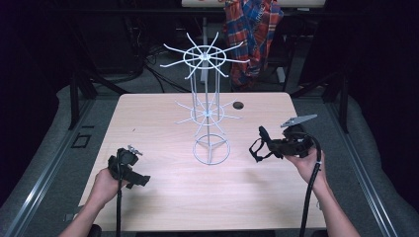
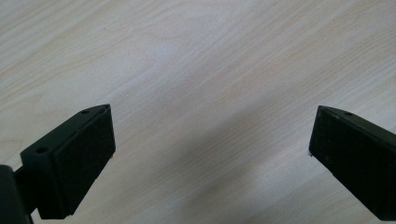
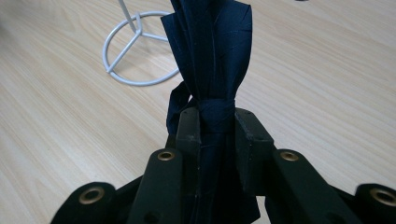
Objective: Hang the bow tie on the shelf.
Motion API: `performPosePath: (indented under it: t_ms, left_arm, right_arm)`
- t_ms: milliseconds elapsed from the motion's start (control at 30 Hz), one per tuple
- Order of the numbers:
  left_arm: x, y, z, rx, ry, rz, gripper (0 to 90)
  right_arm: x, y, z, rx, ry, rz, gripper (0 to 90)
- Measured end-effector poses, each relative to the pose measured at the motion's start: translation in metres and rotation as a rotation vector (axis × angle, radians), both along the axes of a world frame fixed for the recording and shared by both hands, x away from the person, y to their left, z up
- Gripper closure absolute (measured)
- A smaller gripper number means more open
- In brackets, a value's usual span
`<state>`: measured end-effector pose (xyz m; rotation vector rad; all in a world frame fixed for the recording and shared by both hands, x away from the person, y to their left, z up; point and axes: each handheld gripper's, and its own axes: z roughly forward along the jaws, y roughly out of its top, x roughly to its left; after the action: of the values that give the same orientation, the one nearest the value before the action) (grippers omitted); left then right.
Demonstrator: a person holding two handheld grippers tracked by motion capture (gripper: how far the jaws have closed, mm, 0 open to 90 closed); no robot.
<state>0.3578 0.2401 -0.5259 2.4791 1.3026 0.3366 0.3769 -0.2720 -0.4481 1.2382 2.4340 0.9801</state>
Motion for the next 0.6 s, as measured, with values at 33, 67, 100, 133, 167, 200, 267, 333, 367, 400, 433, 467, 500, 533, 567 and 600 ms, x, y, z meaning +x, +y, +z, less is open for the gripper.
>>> performPosePath:
  t_ms: [33, 67, 100, 133, 167, 200, 267, 333, 367, 400, 433, 467, 500, 533, 567, 600]
  left_arm:
    - [0.000, 0.000, 0.000, 0.000, 0.000, 0.000, 0.4]
    - [0.000, 0.000, 0.000, 0.000, 0.000, 0.000, 0.4]
    - [0.000, 0.000, 0.000, 0.000, 0.000, 0.000, 0.4]
    - [0.000, 0.000, 0.000, -0.001, -0.003, 0.002, 0.4]
    - [0.000, 0.000, -0.001, -0.002, -0.002, 0.003, 0.4]
    - [0.000, 0.000, -0.001, -0.002, -0.002, 0.003, 0.4]
    - [0.000, 0.000, -0.001, -0.001, 0.000, 0.004, 0.4]
    - [0.000, 0.000, -0.001, -0.004, 0.000, 0.002, 0.4]
    - [0.000, 0.000, -0.001, -0.003, 0.000, 0.002, 0.4]
    - [0.000, 0.000, -0.001, -0.005, 0.000, 0.000, 0.4]
    - [0.000, 0.000, -0.001, -0.004, 0.000, 0.000, 0.4]
    - [0.000, 0.000, -0.001, -0.004, 0.000, 0.000, 0.4]
    - [0.000, 0.000, -0.001, -0.003, 0.000, 0.001, 0.4]
    - [0.000, 0.000, -0.001, -0.003, 0.000, 0.001, 0.4]
    - [0.000, 0.000, -0.001, -0.002, -0.002, 0.000, 0.4]
    - [0.000, 0.000, -0.001, -0.002, -0.002, 0.000, 0.4]
  right_arm:
    - [0.000, 0.001, 0.001, 0.000, 0.005, -0.003, 73.1]
    - [0.000, 0.001, 0.001, 0.000, 0.005, -0.003, 73.1]
    - [0.000, 0.002, 0.001, 0.003, -0.002, 0.000, 73.1]
    - [0.000, 0.003, 0.003, 0.006, -0.002, 0.005, 73.1]
    - [0.000, 0.004, 0.004, 0.006, -0.006, 0.010, 73.1]
    - [0.000, 0.004, 0.004, 0.006, -0.006, 0.010, 73.1]
    - [0.001, 0.006, 0.006, 0.011, -0.010, 0.016, 73.1]
    - [0.002, 0.007, 0.007, 0.015, -0.006, 0.017, 73.2]
    - [0.003, 0.008, 0.008, 0.017, -0.006, 0.017, 73.1]
    - [0.003, 0.008, 0.009, 0.028, -0.004, 0.022, 73.1]
    - [0.003, 0.008, 0.011, 0.026, -0.005, 0.025, 73.1]
    - [0.003, 0.009, 0.012, 0.030, -0.012, 0.025, 73.1]
    - [0.003, 0.009, 0.012, 0.030, -0.012, 0.025, 73.1]
    - [0.003, 0.010, 0.013, 0.037, -0.011, 0.025, 73.1]
    - [0.003, 0.011, 0.015, 0.044, -0.016, 0.030, 73.1]
    - [0.003, 0.011, 0.015, 0.044, -0.016, 0.030, 73.1]
